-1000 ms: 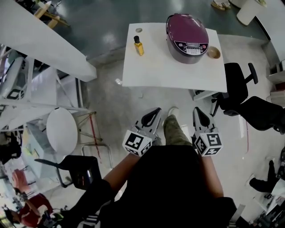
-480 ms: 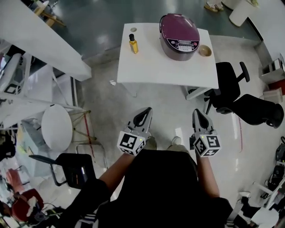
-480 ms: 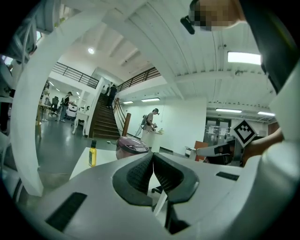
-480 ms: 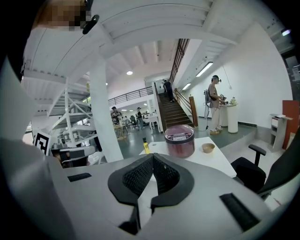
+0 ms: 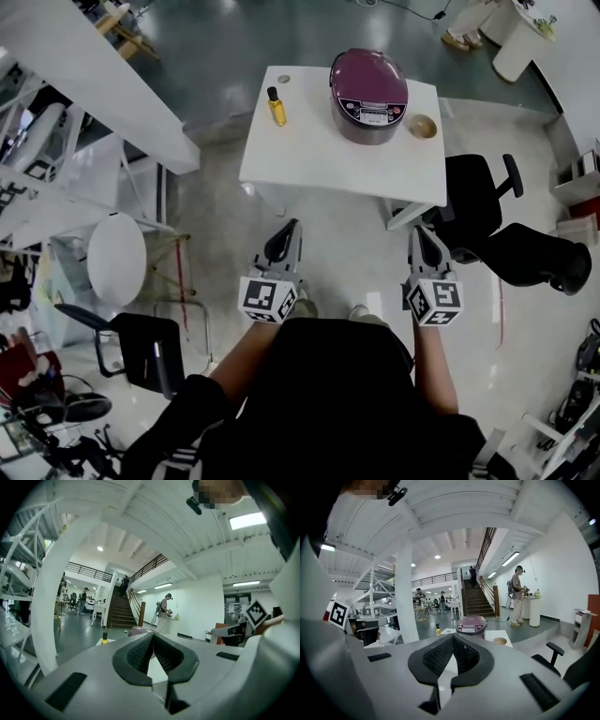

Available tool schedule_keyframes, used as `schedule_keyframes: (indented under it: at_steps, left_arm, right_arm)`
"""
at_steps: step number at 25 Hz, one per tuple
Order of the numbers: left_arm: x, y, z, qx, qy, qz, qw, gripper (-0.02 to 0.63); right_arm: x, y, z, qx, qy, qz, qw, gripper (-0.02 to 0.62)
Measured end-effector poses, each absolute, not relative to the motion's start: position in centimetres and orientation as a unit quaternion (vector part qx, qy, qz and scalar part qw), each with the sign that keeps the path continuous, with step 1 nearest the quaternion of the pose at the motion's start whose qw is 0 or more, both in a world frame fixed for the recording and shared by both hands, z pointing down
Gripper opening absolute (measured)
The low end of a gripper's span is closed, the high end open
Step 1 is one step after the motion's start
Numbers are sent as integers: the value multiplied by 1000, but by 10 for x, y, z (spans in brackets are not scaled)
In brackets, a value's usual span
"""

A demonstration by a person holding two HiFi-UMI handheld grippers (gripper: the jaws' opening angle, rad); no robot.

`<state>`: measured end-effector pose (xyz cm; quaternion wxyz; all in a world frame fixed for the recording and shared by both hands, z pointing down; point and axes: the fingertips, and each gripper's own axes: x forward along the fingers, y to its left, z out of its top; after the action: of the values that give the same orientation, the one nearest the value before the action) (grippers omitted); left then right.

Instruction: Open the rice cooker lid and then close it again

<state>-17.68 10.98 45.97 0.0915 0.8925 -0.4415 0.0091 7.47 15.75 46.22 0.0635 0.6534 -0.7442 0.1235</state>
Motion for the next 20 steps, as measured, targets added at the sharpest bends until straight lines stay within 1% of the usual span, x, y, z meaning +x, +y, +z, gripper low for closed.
schedule_keyframes:
  at_steps: [8,20]
  left_arm:
    - [-139,122,445,883,-463,12,77,5]
    - [-96,156,450,879,-473,9,70,5]
  right_arm:
    - [125,169,456,650,-748,113,68,0]
    - [159,197,450,626,-771,93,68,-1]
